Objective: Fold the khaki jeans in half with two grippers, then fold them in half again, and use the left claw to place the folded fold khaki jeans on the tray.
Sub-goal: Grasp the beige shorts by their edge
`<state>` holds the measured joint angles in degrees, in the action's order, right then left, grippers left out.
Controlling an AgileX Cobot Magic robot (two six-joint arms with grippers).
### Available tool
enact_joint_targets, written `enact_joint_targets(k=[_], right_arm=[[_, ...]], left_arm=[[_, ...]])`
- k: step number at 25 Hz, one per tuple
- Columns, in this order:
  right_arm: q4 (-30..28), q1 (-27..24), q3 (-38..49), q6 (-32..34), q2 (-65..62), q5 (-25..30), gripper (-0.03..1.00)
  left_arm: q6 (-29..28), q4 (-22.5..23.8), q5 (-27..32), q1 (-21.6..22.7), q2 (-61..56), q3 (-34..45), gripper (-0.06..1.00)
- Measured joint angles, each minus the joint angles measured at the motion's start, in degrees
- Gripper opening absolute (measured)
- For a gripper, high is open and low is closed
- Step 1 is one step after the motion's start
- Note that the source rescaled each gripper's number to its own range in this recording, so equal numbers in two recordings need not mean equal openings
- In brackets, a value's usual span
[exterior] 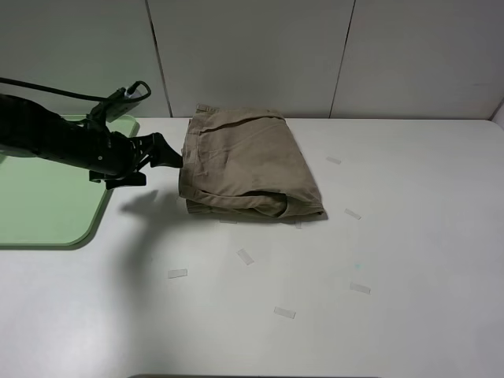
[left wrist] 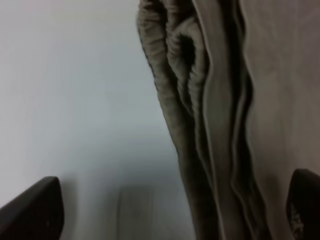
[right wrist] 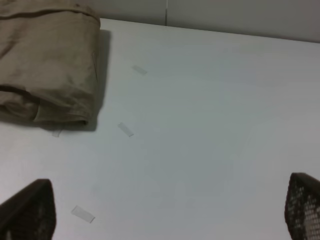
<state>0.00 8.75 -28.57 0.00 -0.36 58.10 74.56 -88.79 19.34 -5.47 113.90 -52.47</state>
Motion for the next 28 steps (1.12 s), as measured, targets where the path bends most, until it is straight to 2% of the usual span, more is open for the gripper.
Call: enact_joint_targets(k=[9,15,17,20,23,28], right_arm=[[0.0,0.0,0.0,0.0,0.0,0.0,1.0],[0.0,0.0,0.0,0.0,0.0,0.0,1.0],[0.0,0.0,0.0,0.0,0.0,0.0,1.0],[0.0,0.0,0.0,0.0,0.0,0.0,1.0],[0.0,0.0,0.0,0.0,0.0,0.0,1.0],[0.0,0.0,0.0,0.0,0.0,0.0,1.0]], left_arm=[[0.3,-5.5,3.9,-4.3,8.6,-7.4,0.88],[2.0,-9.6,3.7,-7.2,9.8,-8.8,0.88],[2.7,-9.7,3.1,-7.7,9.8,-8.8,0.84],[2.8,-9.7,2.2,-8.3,10.1,-8.8,0.69],[2.8,-9.7,1.2,-8.9,10.7,-8.8,0.45],[2.8,-9.7,0.3,-9.0,10.8,-8.8,0.13]])
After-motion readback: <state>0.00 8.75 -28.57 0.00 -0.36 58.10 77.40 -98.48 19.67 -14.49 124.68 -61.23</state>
